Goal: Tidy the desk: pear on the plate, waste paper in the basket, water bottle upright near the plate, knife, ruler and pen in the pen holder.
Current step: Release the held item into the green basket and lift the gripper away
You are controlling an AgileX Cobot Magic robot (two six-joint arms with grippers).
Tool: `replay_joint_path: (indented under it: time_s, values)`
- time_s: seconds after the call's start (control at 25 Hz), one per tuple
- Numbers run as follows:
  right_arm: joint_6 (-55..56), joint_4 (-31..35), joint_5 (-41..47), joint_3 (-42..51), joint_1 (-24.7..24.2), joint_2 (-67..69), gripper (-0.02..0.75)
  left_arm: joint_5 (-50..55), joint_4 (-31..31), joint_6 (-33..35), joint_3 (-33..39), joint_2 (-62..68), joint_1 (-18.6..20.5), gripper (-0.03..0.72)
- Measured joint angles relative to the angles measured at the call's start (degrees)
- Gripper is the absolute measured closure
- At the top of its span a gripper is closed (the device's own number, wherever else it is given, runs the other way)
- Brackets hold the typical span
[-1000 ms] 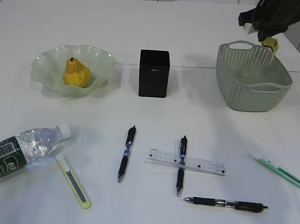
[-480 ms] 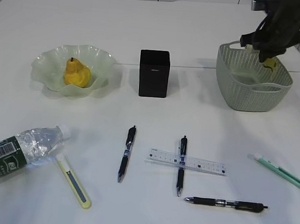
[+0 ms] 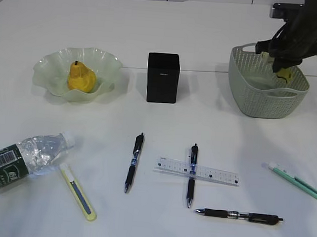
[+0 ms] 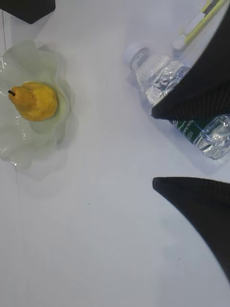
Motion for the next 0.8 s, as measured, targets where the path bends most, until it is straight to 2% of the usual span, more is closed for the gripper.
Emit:
replay_joint_path:
  time_s: [0.12, 0.28, 0.4, 0.6, 0.8]
  values:
    - [-0.6, 0.9, -0.8, 0.0, 0.0, 0.0, 0.631, 0.1, -0.7, 0.0, 0.0, 0.0, 0.0, 0.413]
    - [-0.6, 1.2, -1.4, 0.0, 0.0, 0.0, 0.458, 1.1, -0.8, 0.0, 0.0, 0.0, 0.0, 0.413]
    - [-0.6, 1.4, -1.7, 0.0, 0.0, 0.0, 0.376, 2.0, -0.8, 0.0, 0.0, 0.0, 0.0, 0.413]
    - [-0.6, 2.7, -0.9, 0.0, 0.0, -0.2, 0.353, 2.4, -0.8, 0.0, 0.0, 0.0, 0.0, 0.413]
    - [-1.0, 3.3, 3.7, -0.7, 0.0, -3.6, 0.352, 2.5, -0.8, 0.0, 0.0, 0.0, 0.0, 0.413]
